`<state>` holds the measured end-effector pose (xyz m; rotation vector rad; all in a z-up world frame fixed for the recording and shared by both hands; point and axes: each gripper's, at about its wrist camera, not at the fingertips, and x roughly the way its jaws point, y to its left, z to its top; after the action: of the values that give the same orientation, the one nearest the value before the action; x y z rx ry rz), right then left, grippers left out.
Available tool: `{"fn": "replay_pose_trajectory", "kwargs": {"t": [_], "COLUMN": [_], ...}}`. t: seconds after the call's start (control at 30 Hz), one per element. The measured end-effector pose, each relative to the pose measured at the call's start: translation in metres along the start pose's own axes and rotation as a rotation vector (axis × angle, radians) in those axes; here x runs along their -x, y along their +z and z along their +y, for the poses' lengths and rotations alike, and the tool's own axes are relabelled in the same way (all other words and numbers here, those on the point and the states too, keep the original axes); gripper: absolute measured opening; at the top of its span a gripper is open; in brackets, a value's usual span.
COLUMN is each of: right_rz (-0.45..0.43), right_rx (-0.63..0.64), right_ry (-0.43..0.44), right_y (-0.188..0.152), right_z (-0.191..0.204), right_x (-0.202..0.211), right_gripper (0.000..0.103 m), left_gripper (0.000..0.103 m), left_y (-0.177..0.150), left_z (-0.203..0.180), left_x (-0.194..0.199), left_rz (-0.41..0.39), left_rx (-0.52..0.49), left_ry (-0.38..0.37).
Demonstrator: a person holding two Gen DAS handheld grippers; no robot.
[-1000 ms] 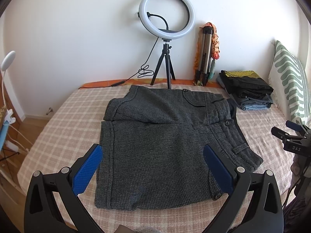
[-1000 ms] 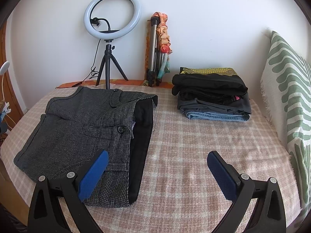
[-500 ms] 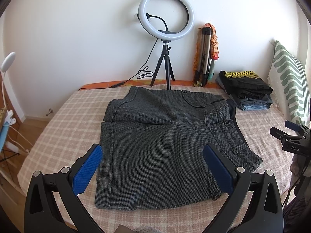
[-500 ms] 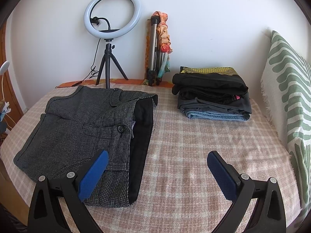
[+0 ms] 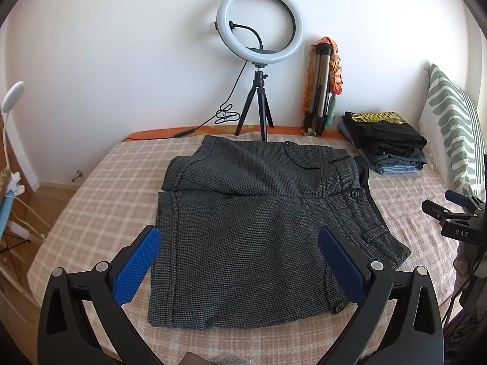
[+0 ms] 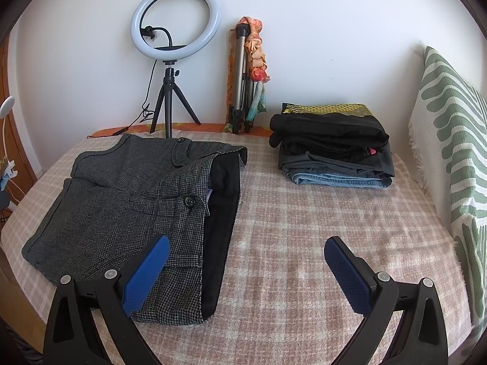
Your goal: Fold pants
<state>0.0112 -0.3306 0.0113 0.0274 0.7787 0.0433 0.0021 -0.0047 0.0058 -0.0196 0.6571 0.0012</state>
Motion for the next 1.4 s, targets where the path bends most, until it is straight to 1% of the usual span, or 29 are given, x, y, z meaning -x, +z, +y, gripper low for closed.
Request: {"fn": "replay_pose_trajectory", "kwargs": {"t": [0.77,1.03,1.3,1.4], "right_rz": [0.006,0.02,0.014,0.01], "right_rx": [-0.001,-0.007,0.037,0.065], "right_ry": [0.004,0.014,0.064,0.073], "right_y": [-0.001,-0.002,-0.005,-0.008], "right_z": [0.001,-0.002,0.001,0.002], "right_x": [-0.001,-0.003,0.002,0.005], "right_gripper": [0.103,0.103,0.103,0.102], "left_gripper": [0.103,0.102,0.102,0.096], "left_y": [-0.003,-0.008,-0.021,-0.027], "left_z": [0.001,0.011,0.016,0.015], "left_x": [-0.001,-0.009,-0.021,-0.023], "left_rz": [0.003,0.04,0.089,0.098], "left_rx": [-0.004,0.023,0.013,-0.006], "left_ry": [0.005,-0.016,-0.054,-0.07]}}
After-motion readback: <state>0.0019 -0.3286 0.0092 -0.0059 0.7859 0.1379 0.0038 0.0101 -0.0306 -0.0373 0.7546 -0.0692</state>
